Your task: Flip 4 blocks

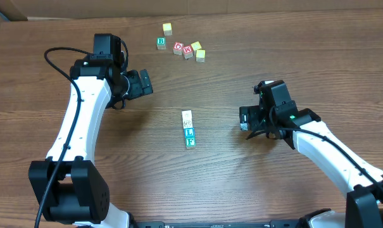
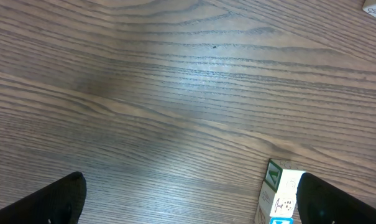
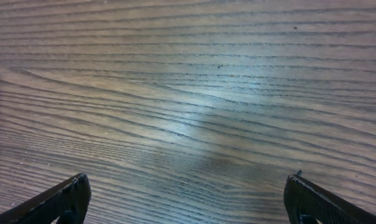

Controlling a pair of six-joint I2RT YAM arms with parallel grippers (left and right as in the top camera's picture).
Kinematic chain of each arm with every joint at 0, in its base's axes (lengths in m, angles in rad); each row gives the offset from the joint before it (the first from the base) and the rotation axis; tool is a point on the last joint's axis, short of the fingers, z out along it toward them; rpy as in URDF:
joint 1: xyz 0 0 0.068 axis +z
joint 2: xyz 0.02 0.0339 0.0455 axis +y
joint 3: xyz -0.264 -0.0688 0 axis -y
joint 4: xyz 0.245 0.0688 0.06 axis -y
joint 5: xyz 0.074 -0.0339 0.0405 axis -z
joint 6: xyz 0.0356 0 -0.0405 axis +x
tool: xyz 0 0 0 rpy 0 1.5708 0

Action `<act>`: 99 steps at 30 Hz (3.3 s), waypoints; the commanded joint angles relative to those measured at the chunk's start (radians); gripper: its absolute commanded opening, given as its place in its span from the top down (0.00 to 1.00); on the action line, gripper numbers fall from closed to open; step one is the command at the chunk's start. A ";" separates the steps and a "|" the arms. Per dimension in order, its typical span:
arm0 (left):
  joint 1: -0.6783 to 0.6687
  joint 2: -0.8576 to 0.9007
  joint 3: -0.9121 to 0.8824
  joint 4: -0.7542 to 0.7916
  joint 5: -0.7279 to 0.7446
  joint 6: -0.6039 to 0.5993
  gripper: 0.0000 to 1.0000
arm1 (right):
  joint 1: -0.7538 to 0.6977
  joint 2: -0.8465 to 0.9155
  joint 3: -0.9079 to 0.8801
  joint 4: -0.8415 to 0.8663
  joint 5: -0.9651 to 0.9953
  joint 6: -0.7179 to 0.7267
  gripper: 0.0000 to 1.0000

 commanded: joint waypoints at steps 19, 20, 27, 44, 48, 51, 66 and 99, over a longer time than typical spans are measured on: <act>-0.008 0.002 0.000 0.005 0.003 0.019 0.00 | -0.011 -0.758 0.005 0.005 0.047 -0.027 0.00; -0.008 0.002 0.000 0.004 0.003 0.019 0.00 | -0.015 -0.799 0.005 0.005 0.047 -0.027 0.00; -0.008 0.002 0.000 0.004 0.003 0.019 0.00 | -0.099 -1.052 0.002 -0.061 0.015 -0.026 0.00; -0.008 0.002 0.000 0.004 0.003 0.019 0.00 | -0.257 -1.257 -0.078 -0.201 -0.061 -0.026 0.00; -0.008 0.002 0.000 0.005 0.003 0.019 0.00 | -0.274 -1.310 -0.171 -0.114 -0.098 -0.026 0.00; -0.008 0.002 0.000 0.004 0.003 0.019 0.00 | -0.289 -1.371 -0.256 -0.025 -0.132 -0.027 0.00; -0.008 0.002 0.000 0.004 0.003 0.019 0.00 | -0.330 -1.509 -0.778 1.152 -0.241 -0.027 0.00; -0.008 0.002 0.000 0.005 0.003 0.019 0.00 | -0.343 -1.509 -0.873 0.409 -0.136 -0.113 0.00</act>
